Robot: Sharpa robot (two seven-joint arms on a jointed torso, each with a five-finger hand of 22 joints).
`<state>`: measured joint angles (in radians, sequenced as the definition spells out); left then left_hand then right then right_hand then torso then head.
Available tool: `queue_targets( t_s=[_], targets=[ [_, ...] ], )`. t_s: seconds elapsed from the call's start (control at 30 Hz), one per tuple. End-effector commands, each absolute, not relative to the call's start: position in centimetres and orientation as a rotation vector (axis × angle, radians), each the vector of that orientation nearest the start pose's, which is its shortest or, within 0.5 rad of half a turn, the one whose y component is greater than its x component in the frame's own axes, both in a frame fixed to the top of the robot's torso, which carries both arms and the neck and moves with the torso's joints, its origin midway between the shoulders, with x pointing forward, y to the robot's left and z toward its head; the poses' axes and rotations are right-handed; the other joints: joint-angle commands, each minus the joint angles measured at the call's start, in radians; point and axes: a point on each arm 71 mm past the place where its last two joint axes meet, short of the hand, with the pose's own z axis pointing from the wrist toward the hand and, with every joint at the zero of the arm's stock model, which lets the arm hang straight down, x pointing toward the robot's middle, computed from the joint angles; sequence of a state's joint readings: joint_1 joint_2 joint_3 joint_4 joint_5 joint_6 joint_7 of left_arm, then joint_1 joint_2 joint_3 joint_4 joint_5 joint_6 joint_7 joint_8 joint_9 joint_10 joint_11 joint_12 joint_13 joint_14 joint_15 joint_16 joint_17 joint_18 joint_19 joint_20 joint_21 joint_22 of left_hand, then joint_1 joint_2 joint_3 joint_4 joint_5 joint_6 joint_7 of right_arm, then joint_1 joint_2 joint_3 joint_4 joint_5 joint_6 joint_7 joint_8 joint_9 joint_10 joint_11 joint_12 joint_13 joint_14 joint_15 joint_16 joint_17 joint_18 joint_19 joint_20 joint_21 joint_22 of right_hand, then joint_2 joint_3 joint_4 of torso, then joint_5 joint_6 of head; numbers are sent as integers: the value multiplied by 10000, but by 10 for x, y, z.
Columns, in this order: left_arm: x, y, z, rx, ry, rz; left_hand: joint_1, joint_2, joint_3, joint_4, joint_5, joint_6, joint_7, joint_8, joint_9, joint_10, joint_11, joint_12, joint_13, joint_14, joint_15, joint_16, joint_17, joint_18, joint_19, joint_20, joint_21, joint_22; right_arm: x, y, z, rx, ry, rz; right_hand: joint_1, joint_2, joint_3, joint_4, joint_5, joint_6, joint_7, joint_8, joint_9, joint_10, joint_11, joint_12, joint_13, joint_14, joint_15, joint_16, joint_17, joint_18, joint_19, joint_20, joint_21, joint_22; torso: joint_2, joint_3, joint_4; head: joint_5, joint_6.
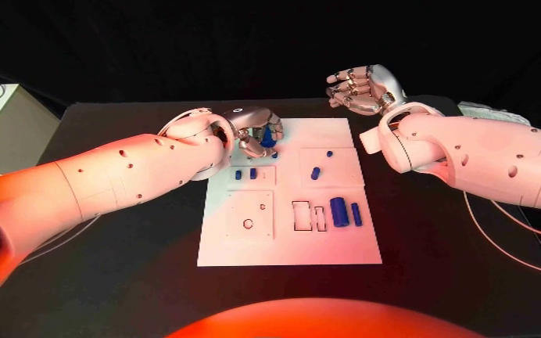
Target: Assemble the parts on the task board
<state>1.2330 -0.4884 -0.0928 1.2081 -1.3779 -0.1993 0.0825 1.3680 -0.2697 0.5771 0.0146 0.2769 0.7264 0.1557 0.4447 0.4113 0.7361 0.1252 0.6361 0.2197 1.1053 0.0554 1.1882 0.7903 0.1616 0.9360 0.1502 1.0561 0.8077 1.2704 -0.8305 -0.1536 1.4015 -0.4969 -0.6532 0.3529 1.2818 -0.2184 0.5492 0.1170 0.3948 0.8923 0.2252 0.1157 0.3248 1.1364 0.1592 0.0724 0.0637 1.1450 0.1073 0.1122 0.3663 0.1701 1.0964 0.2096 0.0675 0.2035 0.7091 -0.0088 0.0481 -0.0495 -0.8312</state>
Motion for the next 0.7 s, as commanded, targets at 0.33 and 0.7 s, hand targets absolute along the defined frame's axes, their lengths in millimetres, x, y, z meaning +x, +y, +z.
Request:
queue_targets(
  t_s=[0.33,0.7],
  targets=[
    [523,81,-214,5020,17827,-7143,-40,-19,-103,-114,-26,219,-70,-176,-240,-7,-61,-186,-270,297,-80,418,5,79,480,-34,369,517,510,-246,-176,6042,13341,10367,100,-1,-12,-55,-45,62,47,-56,-11,3,4,-17,-4,39,-30,-59,-14,133,1,-9,2,-25,-9,-3,6,-28,11],
    [523,75,-217,5348,18162,-6990,40,186,202,-240,-26,850,-144,-461,-573,900,-200,-303,-590,722,-200,1013,194,-43,998,-147,877,1134,510,-245,-175,6033,13348,10392,91,2,-13,-51,-47,64,49,-57,-12,4,6,-17,-4,43,-28,-61,-18,132,3,-9,2,-31,-8,-4,16,-54,-28]
  ],
)
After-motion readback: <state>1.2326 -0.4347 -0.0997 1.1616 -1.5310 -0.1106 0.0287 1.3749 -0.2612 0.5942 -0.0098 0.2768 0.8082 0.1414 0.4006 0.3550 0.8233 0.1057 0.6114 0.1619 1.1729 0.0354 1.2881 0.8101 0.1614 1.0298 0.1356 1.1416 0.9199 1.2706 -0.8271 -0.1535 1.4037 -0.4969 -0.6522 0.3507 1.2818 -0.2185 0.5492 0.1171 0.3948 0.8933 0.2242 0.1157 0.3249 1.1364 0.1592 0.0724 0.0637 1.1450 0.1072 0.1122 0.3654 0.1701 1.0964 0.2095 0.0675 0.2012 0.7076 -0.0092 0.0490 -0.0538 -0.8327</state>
